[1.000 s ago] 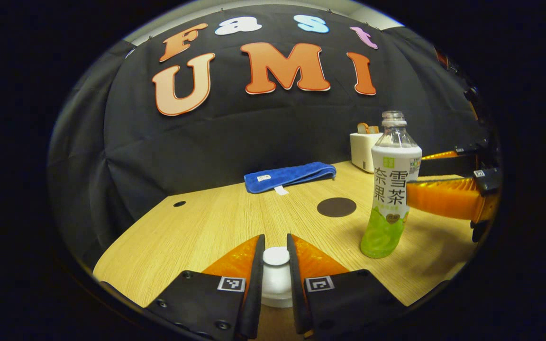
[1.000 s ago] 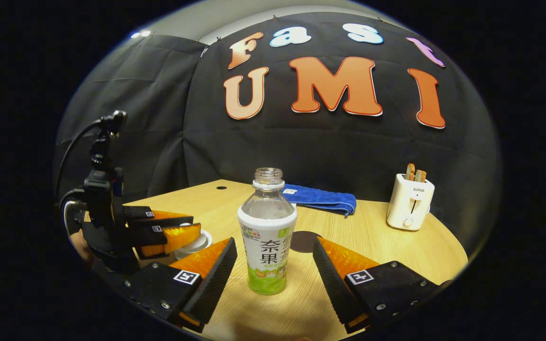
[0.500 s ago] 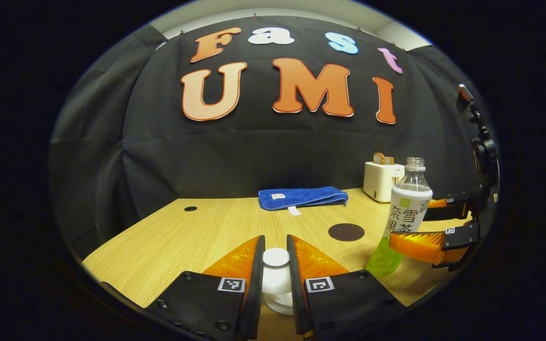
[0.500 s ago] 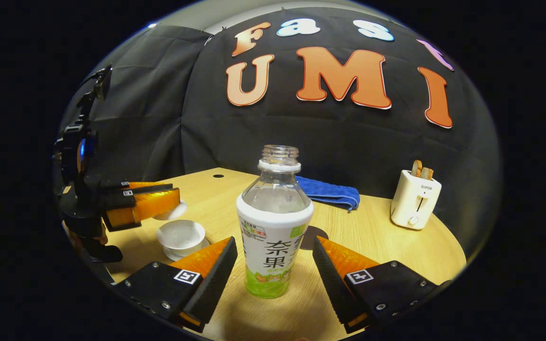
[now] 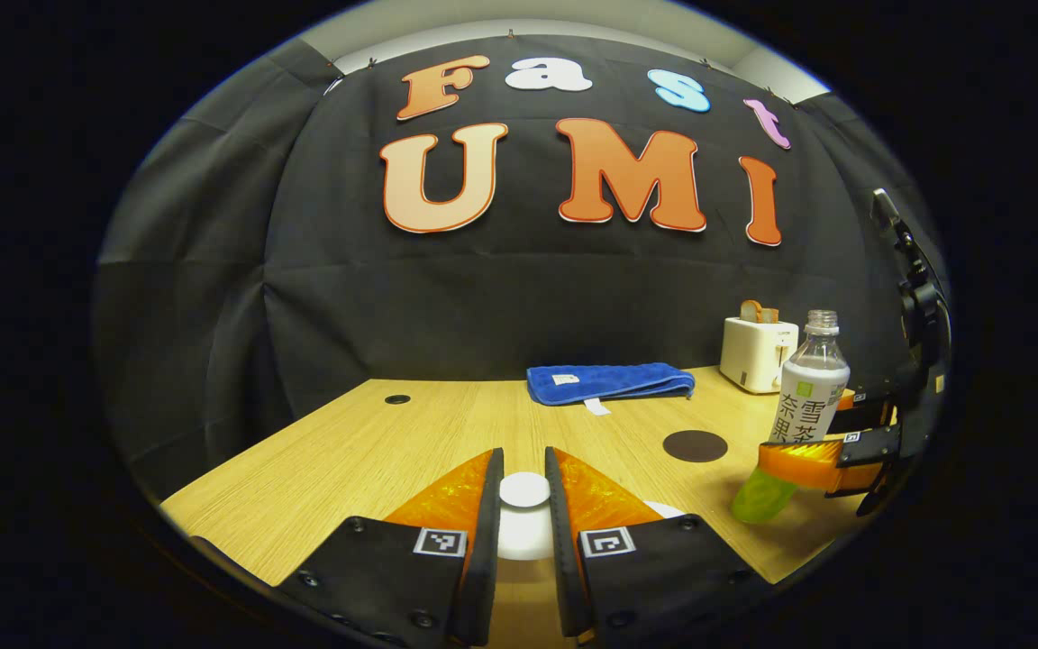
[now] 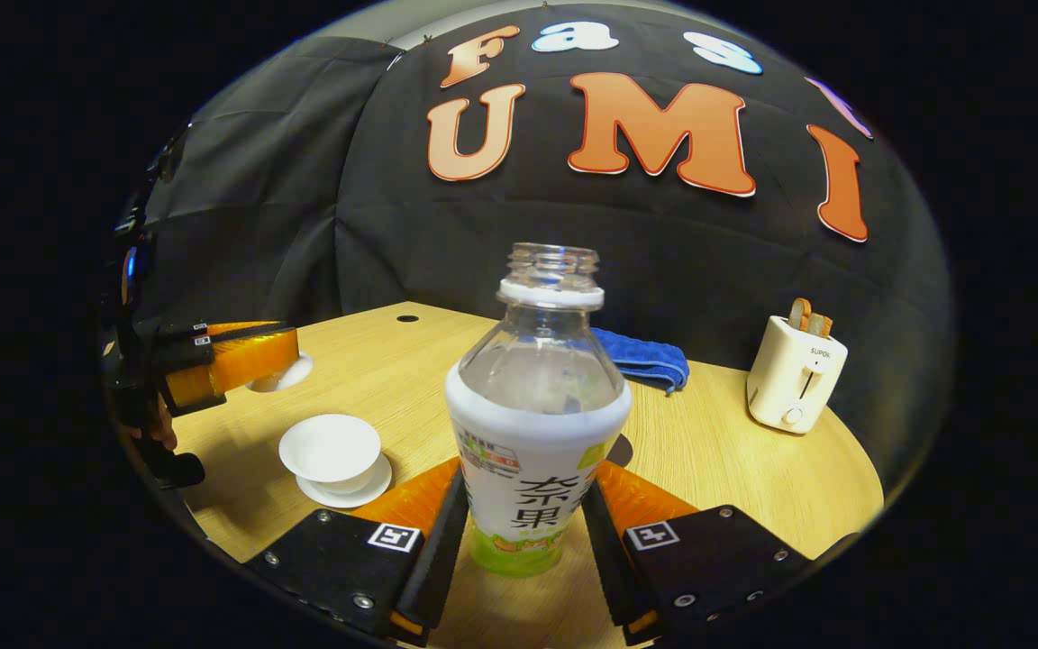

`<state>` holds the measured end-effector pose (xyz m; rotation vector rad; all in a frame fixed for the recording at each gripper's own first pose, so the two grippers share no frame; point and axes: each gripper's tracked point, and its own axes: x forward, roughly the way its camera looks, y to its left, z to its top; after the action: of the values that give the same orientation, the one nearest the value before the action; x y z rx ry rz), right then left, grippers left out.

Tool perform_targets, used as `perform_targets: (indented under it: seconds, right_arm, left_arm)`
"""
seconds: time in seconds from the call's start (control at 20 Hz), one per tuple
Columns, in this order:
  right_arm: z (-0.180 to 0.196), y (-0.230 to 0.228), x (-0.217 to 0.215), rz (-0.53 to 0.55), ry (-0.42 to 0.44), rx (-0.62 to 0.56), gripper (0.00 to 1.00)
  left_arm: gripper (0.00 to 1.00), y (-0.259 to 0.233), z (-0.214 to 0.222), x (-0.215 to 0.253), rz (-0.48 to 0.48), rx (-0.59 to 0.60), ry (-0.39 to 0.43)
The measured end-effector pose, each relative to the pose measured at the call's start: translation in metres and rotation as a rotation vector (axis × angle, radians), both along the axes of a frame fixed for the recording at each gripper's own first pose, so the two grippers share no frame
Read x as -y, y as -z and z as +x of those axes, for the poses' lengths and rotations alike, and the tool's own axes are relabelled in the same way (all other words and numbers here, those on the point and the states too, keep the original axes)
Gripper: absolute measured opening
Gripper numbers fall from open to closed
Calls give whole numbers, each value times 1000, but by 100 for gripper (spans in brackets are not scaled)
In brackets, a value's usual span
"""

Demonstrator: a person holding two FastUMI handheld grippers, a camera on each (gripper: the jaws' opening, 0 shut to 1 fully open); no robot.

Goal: Open the teacup lid with one hand, grasp the water bottle and pour water into the teacup with the other hand; after pouring, place the water bottle on the coaster and then close the teacup lid.

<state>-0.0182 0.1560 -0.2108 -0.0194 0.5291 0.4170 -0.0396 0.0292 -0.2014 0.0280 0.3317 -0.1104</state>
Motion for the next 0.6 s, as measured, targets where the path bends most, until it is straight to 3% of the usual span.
perform_targets:
  seconds: [0.2,0.6]
  right_arm:
    - [9,-2,8,-135,-9,28,66]
    - [32,-14,17,-485,-64,191,66]
  left_arm:
    - [32,0,0,-15,-9,1,-20]
    - [32,8,-3,-48,12,-4,-65]
